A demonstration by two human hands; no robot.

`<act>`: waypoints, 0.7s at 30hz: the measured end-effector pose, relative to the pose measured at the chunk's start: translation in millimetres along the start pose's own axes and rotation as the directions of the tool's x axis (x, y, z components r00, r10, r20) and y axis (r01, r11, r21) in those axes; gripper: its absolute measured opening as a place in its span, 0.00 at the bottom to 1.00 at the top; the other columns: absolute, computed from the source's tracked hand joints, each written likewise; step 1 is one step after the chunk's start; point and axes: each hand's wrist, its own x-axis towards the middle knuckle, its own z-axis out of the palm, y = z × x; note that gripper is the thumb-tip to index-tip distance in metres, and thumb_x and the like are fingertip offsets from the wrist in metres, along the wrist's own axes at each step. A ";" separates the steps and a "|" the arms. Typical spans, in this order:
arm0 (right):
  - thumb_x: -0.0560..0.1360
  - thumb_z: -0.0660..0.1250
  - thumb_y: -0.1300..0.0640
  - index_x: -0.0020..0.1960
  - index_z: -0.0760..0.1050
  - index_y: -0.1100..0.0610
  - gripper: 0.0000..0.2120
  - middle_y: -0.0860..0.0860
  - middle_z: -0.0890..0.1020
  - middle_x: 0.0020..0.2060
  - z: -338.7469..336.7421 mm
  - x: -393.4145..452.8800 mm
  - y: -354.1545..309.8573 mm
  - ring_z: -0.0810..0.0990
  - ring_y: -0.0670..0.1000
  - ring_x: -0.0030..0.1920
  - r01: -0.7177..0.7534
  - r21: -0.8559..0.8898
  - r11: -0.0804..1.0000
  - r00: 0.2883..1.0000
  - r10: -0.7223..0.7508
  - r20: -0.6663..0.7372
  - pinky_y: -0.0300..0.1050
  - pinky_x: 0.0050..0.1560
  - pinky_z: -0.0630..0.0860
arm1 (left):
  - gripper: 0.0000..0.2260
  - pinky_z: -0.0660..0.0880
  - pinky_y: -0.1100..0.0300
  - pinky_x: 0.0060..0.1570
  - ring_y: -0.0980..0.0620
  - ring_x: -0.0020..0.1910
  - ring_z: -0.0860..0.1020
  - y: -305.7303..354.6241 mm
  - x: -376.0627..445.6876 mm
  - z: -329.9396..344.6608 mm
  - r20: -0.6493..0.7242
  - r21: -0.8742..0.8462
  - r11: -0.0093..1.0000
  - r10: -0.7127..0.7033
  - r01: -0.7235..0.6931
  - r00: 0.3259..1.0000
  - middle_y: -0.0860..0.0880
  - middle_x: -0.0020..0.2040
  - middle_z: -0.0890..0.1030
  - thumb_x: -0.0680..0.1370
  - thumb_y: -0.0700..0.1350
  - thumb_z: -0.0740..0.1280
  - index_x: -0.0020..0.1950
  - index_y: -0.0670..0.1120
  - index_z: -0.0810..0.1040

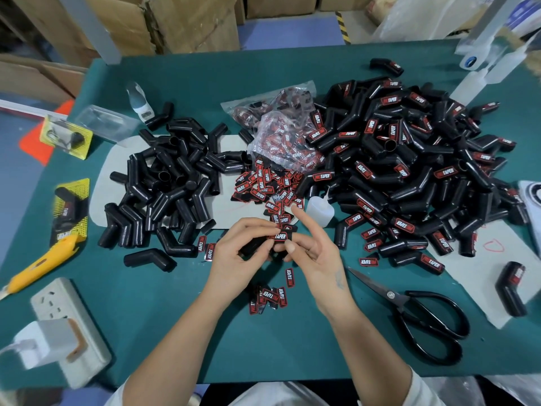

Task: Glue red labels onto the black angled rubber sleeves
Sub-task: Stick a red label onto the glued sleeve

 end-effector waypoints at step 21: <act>0.83 0.68 0.52 0.77 0.69 0.39 0.24 0.52 0.88 0.43 -2.2 1.3 3.3 0.85 0.50 0.50 0.058 -0.072 0.996 0.998 -0.059 -0.006 0.37 0.49 0.77 | 0.18 0.75 0.58 0.64 0.49 0.62 0.83 8.7 -3.7 4.3 -0.067 -0.086 0.996 -0.011 0.006 0.998 0.55 0.59 0.86 0.78 0.43 0.74 0.58 0.64 0.75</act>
